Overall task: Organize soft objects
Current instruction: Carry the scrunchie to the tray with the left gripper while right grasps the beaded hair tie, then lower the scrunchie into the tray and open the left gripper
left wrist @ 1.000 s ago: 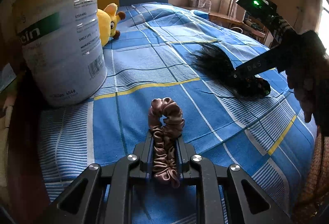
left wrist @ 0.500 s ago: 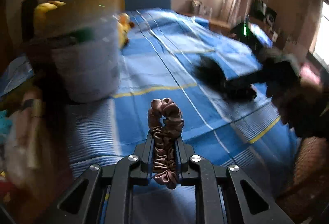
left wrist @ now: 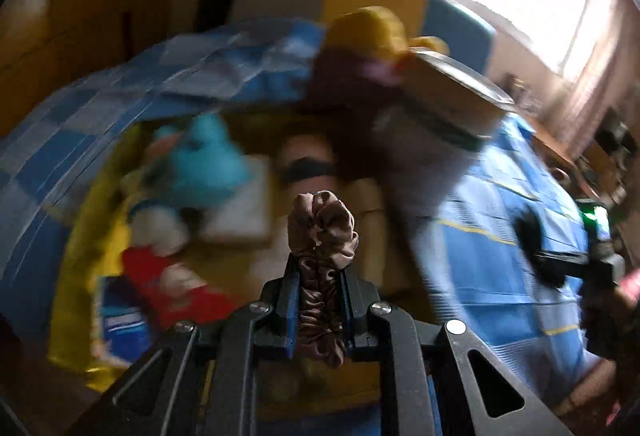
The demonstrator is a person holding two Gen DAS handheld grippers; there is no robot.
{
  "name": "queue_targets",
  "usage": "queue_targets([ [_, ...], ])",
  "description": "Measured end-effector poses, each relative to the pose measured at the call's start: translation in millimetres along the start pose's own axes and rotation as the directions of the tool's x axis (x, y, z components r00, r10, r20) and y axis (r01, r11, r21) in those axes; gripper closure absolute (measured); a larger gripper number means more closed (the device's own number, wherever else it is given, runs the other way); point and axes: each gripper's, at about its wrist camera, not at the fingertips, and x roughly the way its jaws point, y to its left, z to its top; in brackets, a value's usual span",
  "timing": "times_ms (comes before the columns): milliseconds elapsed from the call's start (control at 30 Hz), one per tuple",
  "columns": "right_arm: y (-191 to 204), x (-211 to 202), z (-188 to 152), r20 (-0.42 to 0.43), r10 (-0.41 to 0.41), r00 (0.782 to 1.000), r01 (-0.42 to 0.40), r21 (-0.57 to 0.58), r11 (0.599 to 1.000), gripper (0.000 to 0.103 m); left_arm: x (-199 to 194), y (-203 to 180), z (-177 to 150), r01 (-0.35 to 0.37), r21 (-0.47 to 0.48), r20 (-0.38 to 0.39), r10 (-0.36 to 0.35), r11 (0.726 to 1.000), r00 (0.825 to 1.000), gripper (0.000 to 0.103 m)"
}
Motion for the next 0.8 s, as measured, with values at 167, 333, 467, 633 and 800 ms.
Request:
queue_targets([
  [167, 1.7, -2.1, -0.7, 0.004, -0.004, 1.000, 0.004, -0.004, 1.000, 0.075, 17.8, 27.6, -12.3, -0.065, -0.065, -0.070, 0.061, 0.996, 0.996, 0.083],
  [333, 1.0, -1.1, -0.7, 0.004, -0.004, 1.000, 0.004, -0.002, 1.000, 0.075, 21.0, 30.0, -18.3, -0.057, -0.059, -0.083, 0.052, 0.997, 0.995, 0.066],
  [467, -1.2, -1.0, 0.4, 0.003, 0.003, 1.000, -0.003, 0.014, 1.000, 0.076, 17.9, 23.1, -18.0, -0.087, -0.004, -0.057, 0.087, 0.996, 0.995, 0.056],
  [633, -13.3, -0.1, 5.0, -0.013, 0.045, 0.999, -0.043, 0.102, 0.994, 0.076, 4.2, 17.6, -14.2, -0.120, 0.044, -0.017, 0.121, 0.992, 0.993, 0.047],
  [800, -31.6, 2.7, 16.1, -0.031, 0.091, 0.995, -0.080, 0.261, 0.962, 0.078, -10.0, 20.7, -14.8, -0.135, 0.083, 0.025, 0.133, 0.987, 0.991, 0.042],
])
